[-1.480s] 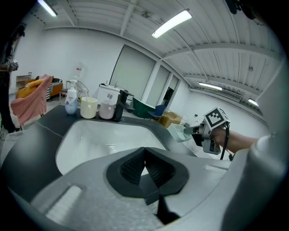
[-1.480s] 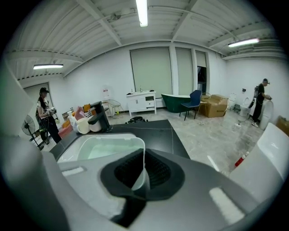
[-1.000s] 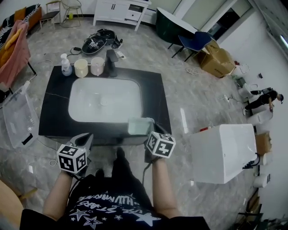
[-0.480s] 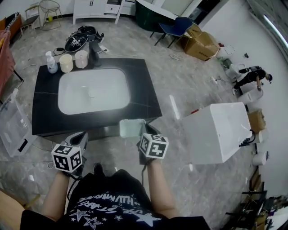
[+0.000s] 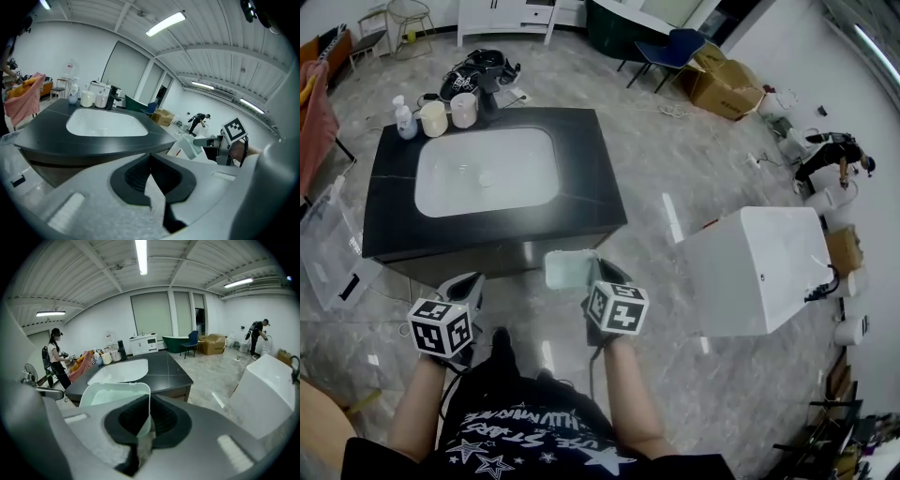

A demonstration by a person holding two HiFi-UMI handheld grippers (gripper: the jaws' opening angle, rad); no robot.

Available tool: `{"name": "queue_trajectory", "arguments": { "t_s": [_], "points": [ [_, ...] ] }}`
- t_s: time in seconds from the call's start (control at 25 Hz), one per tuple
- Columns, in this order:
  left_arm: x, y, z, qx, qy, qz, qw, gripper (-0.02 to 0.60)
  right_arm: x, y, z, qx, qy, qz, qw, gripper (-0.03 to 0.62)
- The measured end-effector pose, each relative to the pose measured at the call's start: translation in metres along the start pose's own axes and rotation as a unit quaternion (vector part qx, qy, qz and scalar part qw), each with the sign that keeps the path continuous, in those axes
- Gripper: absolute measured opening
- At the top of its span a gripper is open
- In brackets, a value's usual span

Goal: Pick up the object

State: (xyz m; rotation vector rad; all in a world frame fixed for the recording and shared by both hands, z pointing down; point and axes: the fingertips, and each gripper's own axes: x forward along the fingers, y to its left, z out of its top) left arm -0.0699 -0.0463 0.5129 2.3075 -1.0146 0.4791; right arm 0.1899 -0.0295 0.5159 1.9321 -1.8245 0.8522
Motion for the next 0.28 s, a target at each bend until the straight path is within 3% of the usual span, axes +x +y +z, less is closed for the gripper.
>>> {"name": "queue_trajectory", "arguments": {
  "t_s": [0.28],
  "points": [
    [-0.016,-0.055,-0.036,0.005,0.004,0.011,0.9999,0.008,-0.043,-0.032,-0.039,0.004,0.004,0.013,1.000,0.011]
  ]
}}
